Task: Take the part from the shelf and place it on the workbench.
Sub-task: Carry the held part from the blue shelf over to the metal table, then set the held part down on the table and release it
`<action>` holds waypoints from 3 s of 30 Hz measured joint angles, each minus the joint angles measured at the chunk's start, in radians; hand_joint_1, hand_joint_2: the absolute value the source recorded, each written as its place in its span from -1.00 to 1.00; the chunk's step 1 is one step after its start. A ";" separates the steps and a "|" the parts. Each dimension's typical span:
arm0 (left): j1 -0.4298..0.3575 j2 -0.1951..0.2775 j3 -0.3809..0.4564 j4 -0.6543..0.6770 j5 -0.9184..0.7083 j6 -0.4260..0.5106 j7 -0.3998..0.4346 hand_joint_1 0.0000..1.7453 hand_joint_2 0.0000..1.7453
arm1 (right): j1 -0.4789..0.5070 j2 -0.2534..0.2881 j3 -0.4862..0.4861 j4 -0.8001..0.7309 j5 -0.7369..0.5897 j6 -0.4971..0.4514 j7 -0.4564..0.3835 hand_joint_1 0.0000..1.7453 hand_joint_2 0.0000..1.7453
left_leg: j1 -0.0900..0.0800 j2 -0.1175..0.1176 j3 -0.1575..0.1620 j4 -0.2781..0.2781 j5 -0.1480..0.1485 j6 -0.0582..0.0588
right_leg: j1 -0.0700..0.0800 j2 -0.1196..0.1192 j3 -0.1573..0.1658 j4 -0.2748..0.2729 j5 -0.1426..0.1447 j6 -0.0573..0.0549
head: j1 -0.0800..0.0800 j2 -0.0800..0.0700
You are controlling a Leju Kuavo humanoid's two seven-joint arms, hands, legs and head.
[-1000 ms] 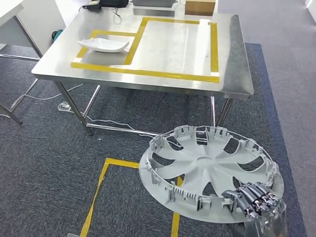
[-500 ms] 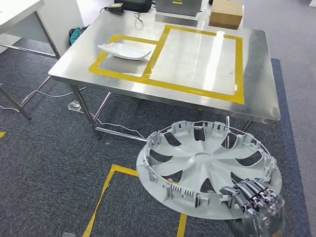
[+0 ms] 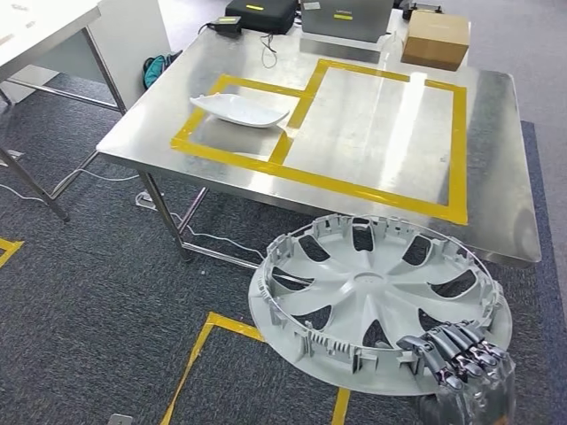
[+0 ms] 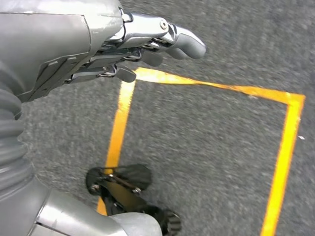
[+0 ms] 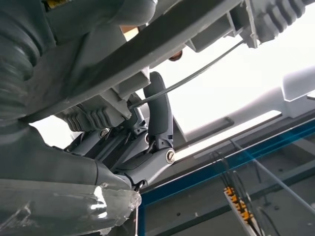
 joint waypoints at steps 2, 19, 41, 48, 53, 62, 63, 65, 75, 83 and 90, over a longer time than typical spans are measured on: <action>-0.001 0.000 -0.001 0.000 0.000 0.000 0.000 -1.00 1.00 | 0.000 0.000 0.000 -0.001 0.002 0.000 0.001 1.00 1.00 | 0.000 0.000 -0.005 0.010 0.003 -0.002 | -0.002 0.000 0.008 -0.003 0.000 -0.001 | 0.000 0.000; -0.005 -0.001 -0.030 0.003 0.062 0.014 -0.002 -1.00 1.00 | 0.001 -0.021 -0.003 -0.012 0.029 0.000 0.057 1.00 1.00 | 0.027 0.027 -0.186 -0.027 0.124 0.001 | -0.027 -0.004 0.142 0.100 -0.138 0.052 | -0.002 0.000; -0.004 0.000 -0.083 0.003 0.114 0.024 -0.002 -1.00 1.00 | 0.050 -0.008 -0.076 -0.064 -0.040 0.000 -0.006 1.00 1.00 | 0.001 0.016 -0.163 0.097 0.001 -0.008 | -0.014 0.006 -0.019 0.005 0.012 0.002 | 0.002 0.000; -0.005 0.000 -0.083 0.003 0.114 0.024 -0.002 -1.00 1.00 | 0.053 -0.007 -0.077 -0.069 -0.040 0.000 -0.006 1.00 1.00 | -0.001 0.020 -0.112 -0.041 0.064 0.023 | -0.008 0.008 -0.030 0.031 -0.014 0.032 | 0.007 0.000; -0.005 -0.004 -0.088 0.004 0.107 0.031 -0.002 -1.00 1.00 | 0.060 -0.002 -0.085 -0.073 -0.053 0.000 -0.024 1.00 1.00 | 0.007 0.027 -0.108 -0.043 0.063 0.027 | -0.023 0.000 -0.144 0.280 -0.128 0.060 | 0.018 0.000; -0.033 -0.034 -0.179 0.035 0.105 0.148 0.003 -1.00 1.00 | 0.144 0.090 -0.281 -0.096 -0.282 0.000 -0.259 1.00 1.00 | 0.013 0.030 -0.087 -0.045 0.046 -0.017 | -0.029 -0.005 0.011 0.000 -0.015 0.036 | 0.018 0.000; -0.032 -0.036 -0.187 0.033 0.118 0.139 0.004 -1.00 1.00 | 0.152 0.099 -0.296 -0.096 -0.279 0.000 -0.264 1.00 1.00 | 0.014 0.030 -0.092 -0.031 0.034 -0.022 | -0.029 -0.003 0.012 -0.001 -0.014 0.028 | 0.017 0.000; -0.018 -0.044 -0.196 0.000 0.161 0.080 0.022 -1.00 1.00 | 0.157 0.110 -0.299 -0.094 -0.252 0.000 -0.243 1.00 1.00 | 0.014 0.029 -0.135 0.062 -0.021 -0.027 | -0.031 0.001 0.015 -0.004 -0.014 0.014 | 0.013 0.000; 0.055 -0.114 -0.181 -0.305 0.228 -0.144 0.059 -1.00 1.00 | 0.100 0.085 -0.175 -0.068 -0.139 0.000 -0.037 1.00 1.00 | -0.008 0.005 -0.113 -0.041 0.065 0.012 | -0.018 0.036 0.016 -0.004 -0.019 0.020 | 0.011 0.000; 0.050 -0.155 -0.224 -0.320 0.291 -0.078 0.058 -1.00 1.00 | 0.144 0.072 -0.218 -0.077 -0.260 0.000 -0.127 1.00 1.00 | 0.001 0.034 -0.103 -0.057 0.068 0.033 | -0.024 0.002 -0.114 0.262 -0.160 0.064 | 0.016 0.000; 0.048 -0.153 -0.242 -0.321 0.296 -0.075 0.058 -1.00 1.00 | 0.154 0.071 -0.238 -0.077 -0.262 0.000 -0.132 1.00 1.00 | -0.003 0.056 -0.081 -0.053 0.052 0.006 | -0.030 -0.031 0.032 -0.010 -0.028 0.059 | 0.015 0.000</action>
